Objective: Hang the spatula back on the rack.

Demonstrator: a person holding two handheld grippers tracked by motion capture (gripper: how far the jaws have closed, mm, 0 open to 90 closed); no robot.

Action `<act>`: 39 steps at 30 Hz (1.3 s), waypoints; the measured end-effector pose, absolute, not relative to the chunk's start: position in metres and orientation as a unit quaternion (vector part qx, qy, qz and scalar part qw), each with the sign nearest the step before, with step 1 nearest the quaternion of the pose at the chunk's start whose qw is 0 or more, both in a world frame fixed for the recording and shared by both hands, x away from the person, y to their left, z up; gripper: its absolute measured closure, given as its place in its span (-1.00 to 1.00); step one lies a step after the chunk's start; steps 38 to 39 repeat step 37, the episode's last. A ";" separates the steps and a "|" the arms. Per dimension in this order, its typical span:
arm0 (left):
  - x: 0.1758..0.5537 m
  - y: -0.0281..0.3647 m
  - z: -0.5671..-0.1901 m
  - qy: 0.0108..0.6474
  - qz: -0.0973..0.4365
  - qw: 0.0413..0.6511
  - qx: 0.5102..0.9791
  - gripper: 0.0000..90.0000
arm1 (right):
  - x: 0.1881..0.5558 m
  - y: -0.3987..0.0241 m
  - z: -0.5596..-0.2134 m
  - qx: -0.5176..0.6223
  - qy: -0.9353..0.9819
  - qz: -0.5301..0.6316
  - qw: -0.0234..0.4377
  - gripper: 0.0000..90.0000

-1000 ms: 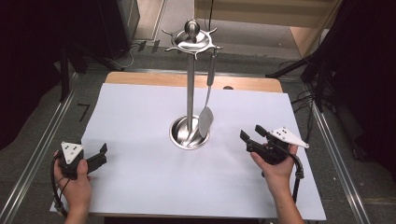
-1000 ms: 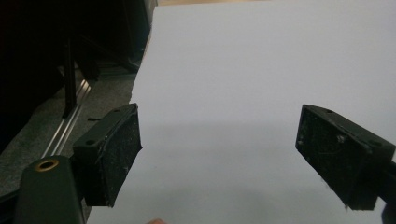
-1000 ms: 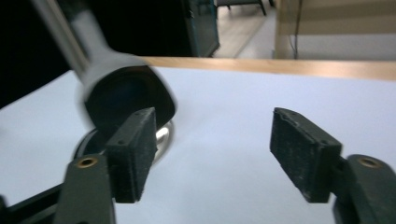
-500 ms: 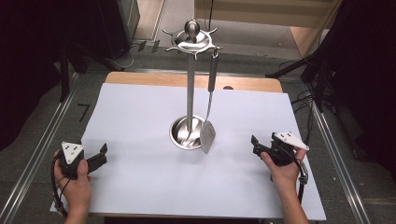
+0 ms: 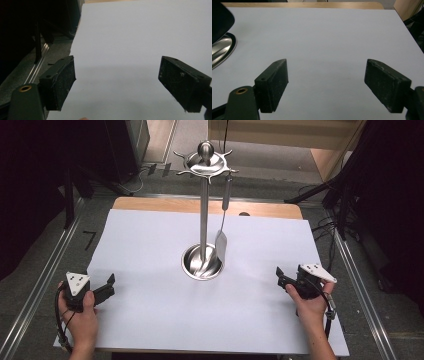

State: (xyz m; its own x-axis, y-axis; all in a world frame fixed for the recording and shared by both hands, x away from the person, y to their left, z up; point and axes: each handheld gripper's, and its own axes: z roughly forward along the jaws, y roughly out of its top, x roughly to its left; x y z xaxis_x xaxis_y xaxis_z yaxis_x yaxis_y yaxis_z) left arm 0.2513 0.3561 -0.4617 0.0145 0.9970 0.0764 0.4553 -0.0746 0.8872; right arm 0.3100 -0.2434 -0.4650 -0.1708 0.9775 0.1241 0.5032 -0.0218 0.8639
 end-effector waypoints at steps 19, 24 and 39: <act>0.251 0.356 -0.462 0.585 0.389 0.349 0.620 -0.66 | 0.299 -0.270 -0.478 0.591 0.636 0.407 0.285 -0.56; 0.251 0.356 -0.462 0.585 0.389 0.350 0.620 -0.66 | 0.294 -0.280 -0.481 0.597 0.629 0.410 0.284 -0.56; 0.251 0.357 -0.462 0.586 0.387 0.354 0.618 -0.66 | 0.289 -0.297 -0.487 0.613 0.613 0.420 0.269 -0.53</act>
